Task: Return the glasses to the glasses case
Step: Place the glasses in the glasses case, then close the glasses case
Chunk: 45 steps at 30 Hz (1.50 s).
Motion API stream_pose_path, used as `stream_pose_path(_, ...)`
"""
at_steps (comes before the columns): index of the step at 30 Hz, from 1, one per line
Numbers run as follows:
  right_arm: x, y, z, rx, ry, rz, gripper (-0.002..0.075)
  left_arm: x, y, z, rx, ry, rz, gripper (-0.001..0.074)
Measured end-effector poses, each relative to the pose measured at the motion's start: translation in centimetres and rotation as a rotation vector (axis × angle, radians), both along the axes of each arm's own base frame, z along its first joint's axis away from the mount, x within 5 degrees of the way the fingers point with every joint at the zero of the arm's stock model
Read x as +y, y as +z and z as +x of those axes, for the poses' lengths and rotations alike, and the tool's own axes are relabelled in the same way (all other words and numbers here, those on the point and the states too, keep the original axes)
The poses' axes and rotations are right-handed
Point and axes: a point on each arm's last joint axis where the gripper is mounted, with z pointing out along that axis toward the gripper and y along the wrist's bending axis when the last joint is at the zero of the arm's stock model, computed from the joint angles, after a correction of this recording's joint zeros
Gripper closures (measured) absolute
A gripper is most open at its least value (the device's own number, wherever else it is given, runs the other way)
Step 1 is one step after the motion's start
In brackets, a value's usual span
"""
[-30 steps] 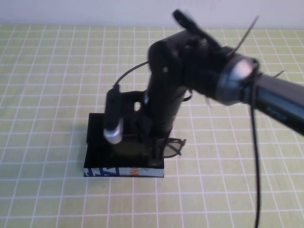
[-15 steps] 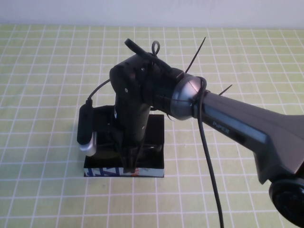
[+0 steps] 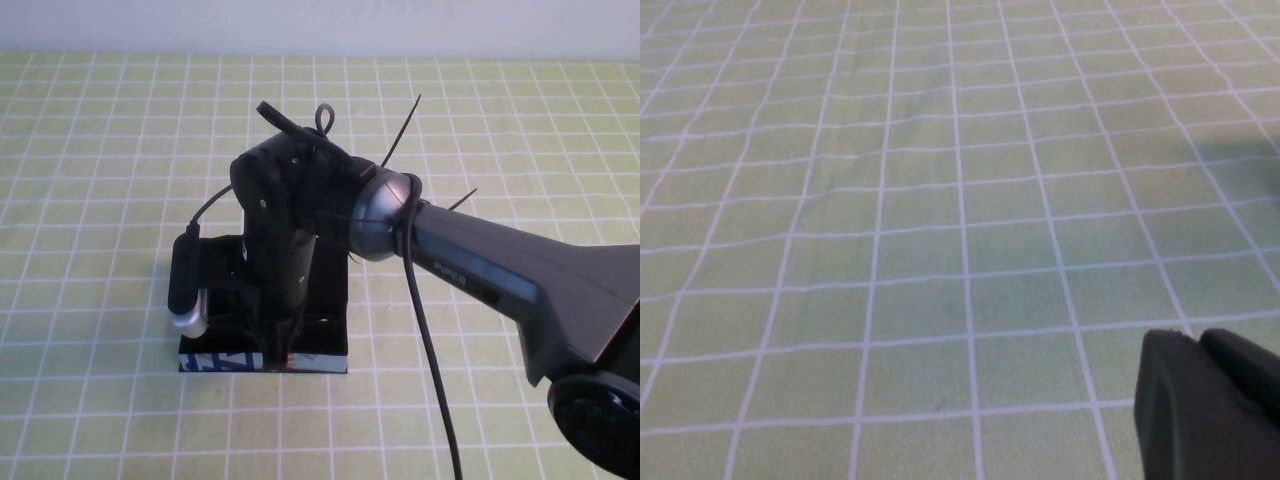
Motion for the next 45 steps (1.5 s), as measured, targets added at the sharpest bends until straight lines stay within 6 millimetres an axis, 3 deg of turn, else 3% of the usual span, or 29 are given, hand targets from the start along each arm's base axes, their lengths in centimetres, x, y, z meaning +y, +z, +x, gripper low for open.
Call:
stream_pose_path(4, 0.0, 0.0, 0.0, 0.004, -0.002, 0.004, 0.0631, 0.0, 0.0, 0.0, 0.0, 0.0, 0.0, 0.0737)
stream_pose_path(11, 0.0, 0.1, 0.0, 0.001, -0.003, 0.003, 0.0415, 0.0, 0.0, 0.0, 0.0, 0.0, 0.0, 0.0737)
stream_pose_path(15, -0.2, 1.2, -0.1, -0.017, -0.002, 0.018, 0.039, 0.0, 0.0, 0.0, 0.0, 0.0, 0.0, 0.0737)
stream_pose_path(20, -0.9, 4.0, -0.3, -0.075, -0.056, 0.04, 0.0385, 0.0, 0.0, 0.0, 0.0, 0.0, 0.0, 0.0737)
stream_pose_path(25, -2.4, 6.9, 0.0, -0.177, -0.228, 0.033, 0.0458, 0.0, 0.0, 0.0, 0.0, 0.0, 0.0, 0.0737)
stream_pose_path(29, -3.7, 8.6, 0.5, -0.206, -0.317, 0.056, 0.0645, 0.0, 0.0, 0.0, 0.0, 0.0, 0.0, 0.0737)
stream_pose_path(32, -4.7, 9.3, 1.1, -0.214, -0.353, 0.066, 0.0711, 0.0, 0.0, 0.0, 0.0, 0.0, 0.0, 0.0737)
stream_pose_path(36, -6.4, 10.2, 2.0, -0.197, -0.409, 0.097, 0.0733, 0.0, 0.0, 0.0, 0.0, 0.0, 0.0, 0.0737)
stream_pose_path(45, -9.7, 12.4, 3.6, 0.043, -0.571, 0.338, 0.0737, 0.0, 0.0, 0.0, -0.003, 0.0, 0.011, 0.0737)
